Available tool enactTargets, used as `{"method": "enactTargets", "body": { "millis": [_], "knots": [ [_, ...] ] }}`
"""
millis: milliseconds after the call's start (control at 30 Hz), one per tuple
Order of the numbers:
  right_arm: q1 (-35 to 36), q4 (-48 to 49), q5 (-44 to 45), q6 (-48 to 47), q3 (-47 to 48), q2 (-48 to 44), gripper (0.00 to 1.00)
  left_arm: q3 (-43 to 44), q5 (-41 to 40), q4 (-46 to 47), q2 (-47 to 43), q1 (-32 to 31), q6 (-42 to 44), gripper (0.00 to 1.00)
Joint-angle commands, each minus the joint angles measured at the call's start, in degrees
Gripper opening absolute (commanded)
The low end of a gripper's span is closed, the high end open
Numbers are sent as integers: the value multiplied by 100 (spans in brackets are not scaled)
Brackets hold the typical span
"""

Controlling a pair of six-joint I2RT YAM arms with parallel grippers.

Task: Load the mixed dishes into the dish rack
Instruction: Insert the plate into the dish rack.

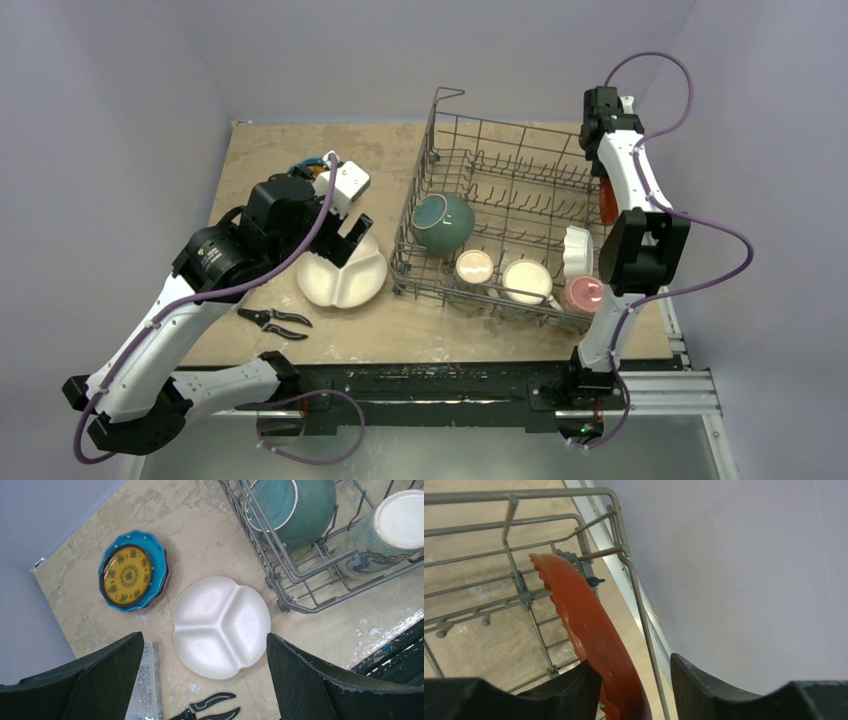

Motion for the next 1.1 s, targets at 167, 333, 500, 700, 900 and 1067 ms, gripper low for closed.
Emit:
{"method": "enactTargets", "body": {
  "millis": [167,333,500,700,900,1067],
  "knots": [
    [52,-487,273,295,302,-461,69,222,-144,46,96,-5,-261,91],
    [106,-803,15,495,417,-780,79,273,-160,8,103,72,-549,91],
    [194,-795,-661,601,389,-1514,87,373,-325,-119,92,206,-1191,91],
    [400,-603,-2873,1173,391,-2211,98,713,-344,-617,98,604,-2605,92],
    [540,288,-5325,1691,-704,-3191,98,506,192,-1095,-257,1354,-4048,93],
    [593,548,-6183,1861,-1415,-3904,98,-35,563,-1323,-384,1871,-4897,94]
  ]
}}
